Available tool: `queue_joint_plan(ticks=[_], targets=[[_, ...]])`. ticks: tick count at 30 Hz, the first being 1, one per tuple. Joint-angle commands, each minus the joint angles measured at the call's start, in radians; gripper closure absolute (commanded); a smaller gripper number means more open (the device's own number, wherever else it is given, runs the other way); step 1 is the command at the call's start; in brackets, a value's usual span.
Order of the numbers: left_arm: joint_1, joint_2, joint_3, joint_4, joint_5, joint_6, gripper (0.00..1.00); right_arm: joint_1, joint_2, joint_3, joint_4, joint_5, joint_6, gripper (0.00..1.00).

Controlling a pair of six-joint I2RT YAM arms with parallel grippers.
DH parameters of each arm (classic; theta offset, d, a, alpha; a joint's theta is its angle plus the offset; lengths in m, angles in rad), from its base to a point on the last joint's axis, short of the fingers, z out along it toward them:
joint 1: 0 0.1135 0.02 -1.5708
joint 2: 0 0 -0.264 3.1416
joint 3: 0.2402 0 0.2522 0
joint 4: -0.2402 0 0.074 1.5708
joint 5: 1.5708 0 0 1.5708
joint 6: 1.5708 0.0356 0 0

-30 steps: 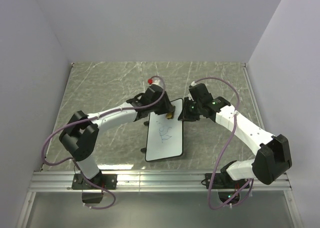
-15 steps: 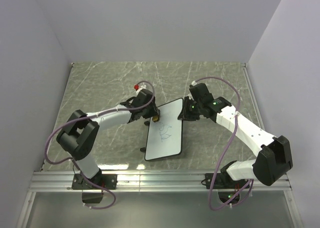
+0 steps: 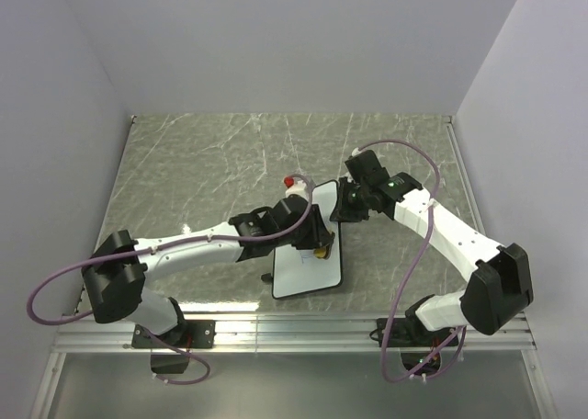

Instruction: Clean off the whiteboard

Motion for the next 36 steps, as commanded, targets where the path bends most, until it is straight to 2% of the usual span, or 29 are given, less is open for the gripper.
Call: queue_joint_plan(ticks=[1,6,10,17,24,30,36], targets=[[-0.042,0.041,-0.118,-0.06,0.089,-0.075,1.0,0.018,0.004,0.068,0.043,0.055,-0.056,1.0],[0.019,0.063,-0.249,-0.001,0.041,-0.084,1.0,0.02,-0.023,0.048,0.045,0.046,-0.059,1.0],[0.117,0.09,-0.344,0.066,0.046,-0.064,1.0,0.021,-0.055,0.022,0.043,0.038,-0.065,1.0],[0.187,0.214,-0.315,0.099,0.07,-0.02,1.0,0.022,-0.074,0.014,0.034,0.038,-0.065,1.0],[0.219,0.333,-0.176,0.063,0.078,0.048,1.0,0.035,-0.077,0.014,0.045,0.021,-0.07,1.0],[0.195,0.315,-0.113,0.054,0.099,0.055,1.0,0.04,-0.069,0.008,0.043,0.026,-0.07,1.0],[0.049,0.23,-0.042,0.0,0.089,0.011,1.0,0.041,-0.054,0.013,0.043,0.036,-0.074,1.0]])
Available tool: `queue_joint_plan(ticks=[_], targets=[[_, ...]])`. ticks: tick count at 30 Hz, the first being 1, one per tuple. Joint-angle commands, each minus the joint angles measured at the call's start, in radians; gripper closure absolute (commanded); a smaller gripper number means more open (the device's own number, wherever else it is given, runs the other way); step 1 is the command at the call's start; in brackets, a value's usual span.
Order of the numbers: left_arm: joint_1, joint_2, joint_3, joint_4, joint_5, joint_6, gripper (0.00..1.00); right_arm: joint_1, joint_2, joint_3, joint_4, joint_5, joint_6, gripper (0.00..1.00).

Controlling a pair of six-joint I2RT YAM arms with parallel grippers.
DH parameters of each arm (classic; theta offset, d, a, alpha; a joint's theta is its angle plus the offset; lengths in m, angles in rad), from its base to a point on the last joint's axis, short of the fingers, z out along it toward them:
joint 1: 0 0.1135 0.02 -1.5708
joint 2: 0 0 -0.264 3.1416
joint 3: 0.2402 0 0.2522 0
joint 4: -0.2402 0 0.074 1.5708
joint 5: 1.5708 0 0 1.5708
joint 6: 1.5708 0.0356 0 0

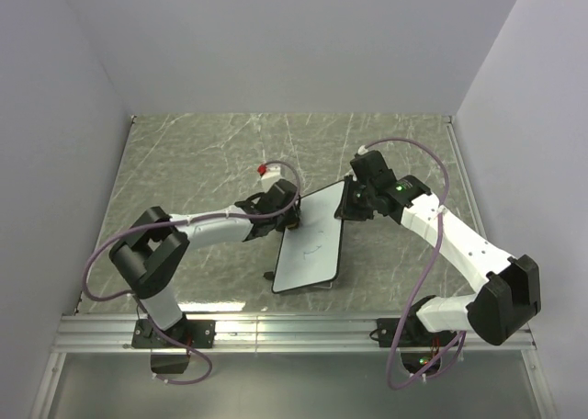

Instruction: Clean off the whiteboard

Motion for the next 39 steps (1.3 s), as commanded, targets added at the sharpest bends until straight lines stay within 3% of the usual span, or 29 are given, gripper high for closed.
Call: queue_joint_plan(ticks=[1,12,17,24,30,34,39], targets=[[-0.218,0.0,0.011,-0.137,0.312,-0.031,1.0,0.038,0.015,0.02,0.053,-0.009,-0.076,1.0],[-0.363,-0.166,0.021,-0.148,0.248,-0.138,1.0,0.037,0.043,0.046,0.049,0.006,-0.077,1.0],[-0.361,-0.179,-0.051,-0.117,0.229,-0.184,1.0,0.038,0.037,0.051,0.044,0.006,-0.077,1.0],[-0.26,-0.167,-0.252,-0.045,0.241,-0.239,1.0,0.038,0.009,0.026,0.044,0.006,-0.073,1.0],[-0.283,-0.106,-0.32,-0.011,0.237,-0.275,1.0,0.038,-0.006,0.023,0.04,0.021,-0.07,1.0],[-0.314,-0.072,-0.312,-0.019,0.226,-0.295,1.0,0.038,0.001,0.034,0.035,0.024,-0.065,1.0],[-0.447,-0.075,-0.124,-0.178,0.113,-0.286,1.0,0.038,0.021,0.06,0.027,0.024,-0.058,1.0]])
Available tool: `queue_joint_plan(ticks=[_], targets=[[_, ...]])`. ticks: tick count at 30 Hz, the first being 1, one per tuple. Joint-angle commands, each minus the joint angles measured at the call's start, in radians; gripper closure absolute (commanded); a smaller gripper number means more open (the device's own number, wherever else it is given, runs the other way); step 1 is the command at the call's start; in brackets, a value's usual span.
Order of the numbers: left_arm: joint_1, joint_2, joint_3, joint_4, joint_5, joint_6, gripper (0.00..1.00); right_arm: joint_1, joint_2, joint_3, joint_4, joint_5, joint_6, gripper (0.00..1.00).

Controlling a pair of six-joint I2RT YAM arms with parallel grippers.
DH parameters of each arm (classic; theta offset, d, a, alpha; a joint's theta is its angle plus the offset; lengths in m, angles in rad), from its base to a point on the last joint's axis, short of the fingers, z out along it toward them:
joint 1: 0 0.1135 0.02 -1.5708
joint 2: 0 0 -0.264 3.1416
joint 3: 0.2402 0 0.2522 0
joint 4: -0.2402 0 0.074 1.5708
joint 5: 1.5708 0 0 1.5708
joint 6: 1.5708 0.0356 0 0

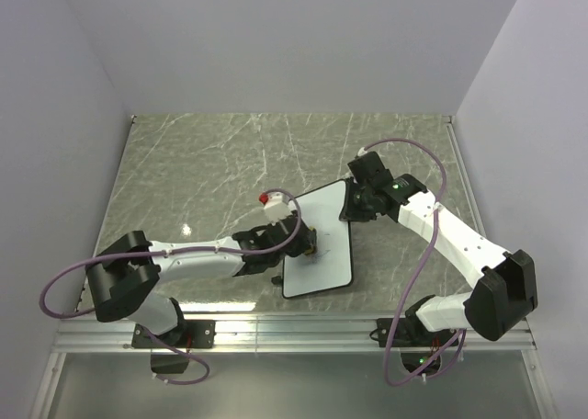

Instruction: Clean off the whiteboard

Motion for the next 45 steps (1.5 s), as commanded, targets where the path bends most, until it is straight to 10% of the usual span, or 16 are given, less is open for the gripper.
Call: queue_joint_plan(ticks=[1,8,30,45], targets=[[-0.204,0.127,0.094,-0.293,0.213,-0.008,1.0,0.037,-0.003,0.064,0.06,-0.035,-0.026,1.0],[-0.307,0.144,0.229,-0.33,0.123,-0.052,1.0,0.038,0.044,0.101,0.055,-0.032,0.003,1.0],[-0.223,0.306,-0.168,-0.195,0.118,-0.376,1.0,0.046,0.003,0.053,0.058,-0.046,0.028,1.0],[-0.298,0.007,-0.179,-0.545,-0.054,-0.508,1.0,0.054,-0.021,0.11,0.058,-0.122,-0.004,1.0]])
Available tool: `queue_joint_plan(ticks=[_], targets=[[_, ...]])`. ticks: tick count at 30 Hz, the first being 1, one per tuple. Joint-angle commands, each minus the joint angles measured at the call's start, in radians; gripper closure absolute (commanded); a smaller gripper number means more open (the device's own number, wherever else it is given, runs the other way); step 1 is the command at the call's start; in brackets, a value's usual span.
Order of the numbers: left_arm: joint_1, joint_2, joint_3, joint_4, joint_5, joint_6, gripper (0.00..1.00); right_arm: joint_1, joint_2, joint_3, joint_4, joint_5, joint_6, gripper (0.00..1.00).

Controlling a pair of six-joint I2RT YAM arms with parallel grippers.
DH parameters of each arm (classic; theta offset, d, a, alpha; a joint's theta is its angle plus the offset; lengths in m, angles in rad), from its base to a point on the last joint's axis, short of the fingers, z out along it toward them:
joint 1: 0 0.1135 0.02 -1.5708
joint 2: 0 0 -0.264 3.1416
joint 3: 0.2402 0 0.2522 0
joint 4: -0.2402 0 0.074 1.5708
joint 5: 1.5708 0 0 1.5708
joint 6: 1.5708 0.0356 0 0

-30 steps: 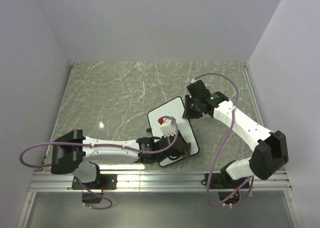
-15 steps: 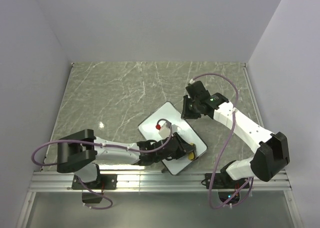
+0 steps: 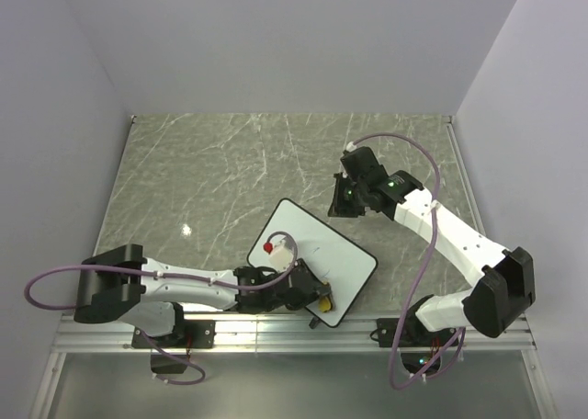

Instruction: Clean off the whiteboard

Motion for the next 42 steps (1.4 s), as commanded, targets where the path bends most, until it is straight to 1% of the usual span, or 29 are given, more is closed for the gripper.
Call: queue_joint_plan(ticks=[1,3,4,6,7,12,15,18,19,23,26,27,29,30,32,33,36,39,42], targets=[[0.013,0.064,-0.108,-0.462,-0.102,-0.008,1.0,0.007,-0.05,0.04,0.048,-0.072,-0.04,0.88],[0.007,0.06,-0.126,-0.462,-0.094,-0.031,1.0,0.007,-0.061,0.032,0.057,-0.102,-0.068,0.68],[0.007,0.057,-0.142,-0.463,-0.088,-0.036,1.0,0.004,-0.073,0.023,0.069,-0.113,-0.076,0.55],[0.005,0.049,-0.16,-0.463,-0.087,-0.048,1.0,0.005,-0.082,0.014,0.083,-0.156,-0.096,0.49],[0.005,0.044,-0.165,-0.471,-0.088,-0.053,1.0,0.007,-0.088,0.003,0.095,-0.174,-0.102,0.47],[0.005,0.021,-0.198,-0.473,-0.09,-0.08,1.0,0.005,-0.095,-0.051,0.132,-0.267,-0.114,0.47],[0.01,0.015,-0.211,-0.462,-0.09,-0.085,1.0,0.005,-0.095,-0.101,0.146,-0.279,-0.12,0.47],[0.019,0.017,-0.203,-0.473,-0.093,-0.077,1.0,0.005,-0.087,-0.126,0.143,-0.247,-0.135,0.47],[0.022,0.017,-0.202,-0.473,-0.093,-0.074,1.0,0.005,-0.081,-0.127,0.138,-0.207,-0.145,0.47],[0.028,0.024,-0.18,-0.479,-0.093,-0.054,1.0,0.002,-0.055,-0.12,0.123,-0.133,-0.165,0.48],[0.033,0.035,-0.168,-0.485,-0.091,-0.037,1.0,-0.002,-0.041,-0.117,0.132,-0.141,-0.172,0.51],[0.034,0.037,-0.165,-0.485,-0.091,-0.033,1.0,-0.004,-0.035,-0.117,0.134,-0.167,-0.174,0.58],[0.043,0.043,-0.16,-0.491,-0.09,-0.025,1.0,-0.004,-0.036,-0.123,0.15,-0.205,-0.171,0.67],[0.048,0.041,-0.16,-0.491,-0.09,-0.02,1.0,-0.004,-0.042,-0.135,0.169,-0.251,-0.166,0.75],[0.068,0.035,-0.165,-0.494,-0.091,-0.008,1.0,-0.002,-0.056,-0.155,0.19,-0.296,-0.154,0.81],[0.077,0.031,-0.168,-0.493,-0.091,-0.002,1.0,-0.002,-0.075,-0.178,0.212,-0.337,-0.149,0.9],[0.129,0.001,-0.188,-0.474,-0.09,0.033,1.0,-0.002,-0.11,-0.225,0.227,-0.383,-0.14,1.0],[0.226,-0.028,-0.206,-0.447,-0.085,0.099,1.0,-0.002,-0.147,-0.271,0.23,-0.403,-0.146,1.0],[0.287,-0.025,-0.2,-0.408,-0.082,0.19,1.0,-0.004,-0.174,-0.304,0.218,-0.386,-0.161,1.0]])
